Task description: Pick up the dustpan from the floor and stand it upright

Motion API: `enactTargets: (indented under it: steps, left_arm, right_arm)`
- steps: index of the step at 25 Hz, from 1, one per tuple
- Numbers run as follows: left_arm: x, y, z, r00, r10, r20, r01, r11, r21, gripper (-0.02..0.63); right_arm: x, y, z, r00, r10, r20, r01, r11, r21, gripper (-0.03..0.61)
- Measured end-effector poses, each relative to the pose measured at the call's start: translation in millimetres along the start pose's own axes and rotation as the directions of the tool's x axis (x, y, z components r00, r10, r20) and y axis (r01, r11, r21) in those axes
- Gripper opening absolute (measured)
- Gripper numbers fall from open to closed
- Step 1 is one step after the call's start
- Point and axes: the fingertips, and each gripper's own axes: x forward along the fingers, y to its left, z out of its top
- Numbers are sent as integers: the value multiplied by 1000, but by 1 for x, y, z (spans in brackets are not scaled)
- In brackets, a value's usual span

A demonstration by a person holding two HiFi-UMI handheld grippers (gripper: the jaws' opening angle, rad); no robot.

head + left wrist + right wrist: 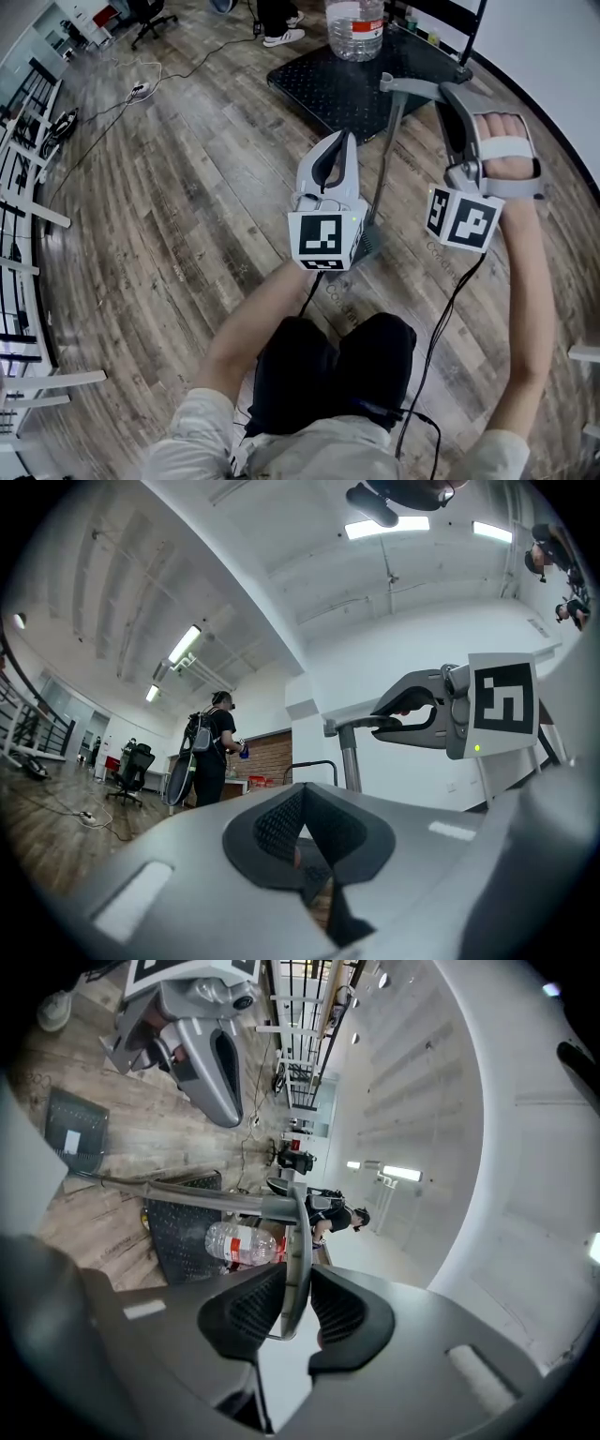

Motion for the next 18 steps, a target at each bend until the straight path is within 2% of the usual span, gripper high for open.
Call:
enactTargets:
  steps: [6,8,12,14,16,18]
  left_arm:
    - [1,-11,4,1000,-15,3,15,1000,0,20]
    - [-2,-8,9,1000,-26,16,26,1000,11,20]
    - [-10,5,18,999,-28,28,28,1000,6,20]
    - [-12,9,20,999,-27,31,27,1000,4,20]
    - [-15,13,21,999,-25,31,25,1000,-5,20]
    - [-17,17,18,999,-24,34,24,1000,-11,20]
  right_arm:
    - [0,-2,-9,1000,-1,-19,1,1000,4,98]
    - [-1,-4,-1,1000,4,-4,-4,1000,25,141]
    - [-3,-9,18,1000,8,17,-9,999,37,183]
    - [-5,-11,24,999,13,31,-15,998,61,217]
    - [-8,-12,27,999,18,36,-21,995,95,225]
    - [-12,-10,29,999,21,40,-27,986,163,242]
